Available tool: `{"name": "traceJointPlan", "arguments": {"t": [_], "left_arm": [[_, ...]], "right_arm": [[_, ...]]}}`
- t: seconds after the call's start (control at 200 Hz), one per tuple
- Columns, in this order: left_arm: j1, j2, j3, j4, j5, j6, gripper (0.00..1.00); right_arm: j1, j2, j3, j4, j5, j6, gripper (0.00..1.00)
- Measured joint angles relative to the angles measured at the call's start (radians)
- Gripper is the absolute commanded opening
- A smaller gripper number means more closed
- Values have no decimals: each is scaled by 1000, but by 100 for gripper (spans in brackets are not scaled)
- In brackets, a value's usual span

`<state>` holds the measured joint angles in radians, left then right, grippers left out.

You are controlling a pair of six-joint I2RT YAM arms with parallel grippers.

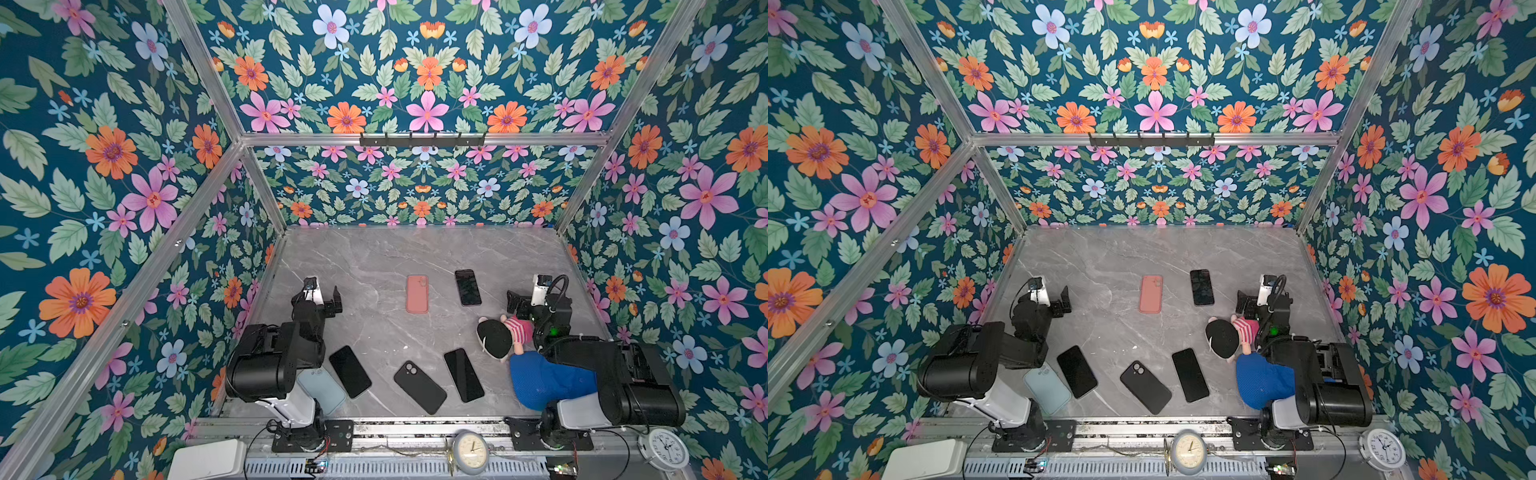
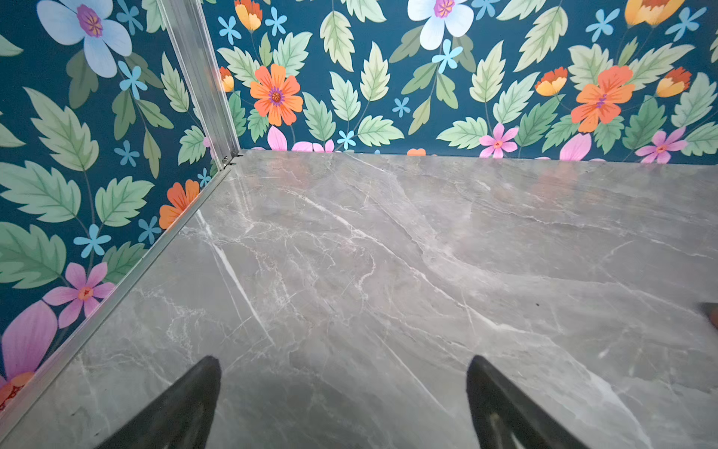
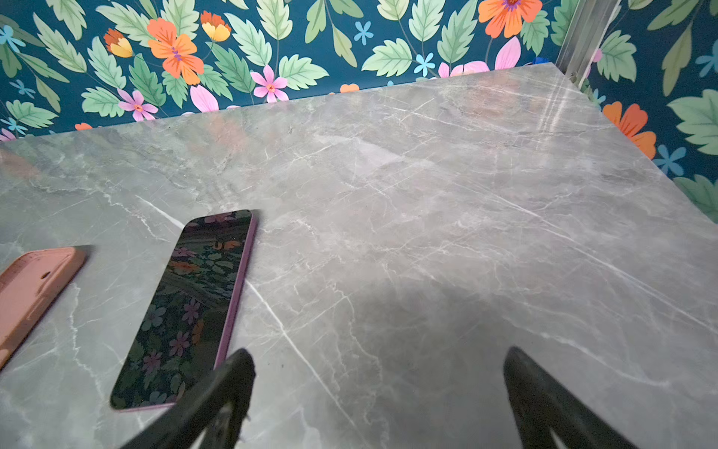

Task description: Put the phone into the phone case

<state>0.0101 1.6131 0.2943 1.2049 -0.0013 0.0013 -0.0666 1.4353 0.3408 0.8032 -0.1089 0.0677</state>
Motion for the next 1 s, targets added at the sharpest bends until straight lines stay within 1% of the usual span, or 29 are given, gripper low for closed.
{"name": "traceJointPlan", "arguments": {"t": [0.85,1.0], "left_arm": [[-4,0,0,0,-1,0,100],[-14,-1,-2,0,-15,1,100]], "right_arm": [[-10,0,-11,2,-11,1,99],[-10,0,-11,2,-11,1,99]]}}
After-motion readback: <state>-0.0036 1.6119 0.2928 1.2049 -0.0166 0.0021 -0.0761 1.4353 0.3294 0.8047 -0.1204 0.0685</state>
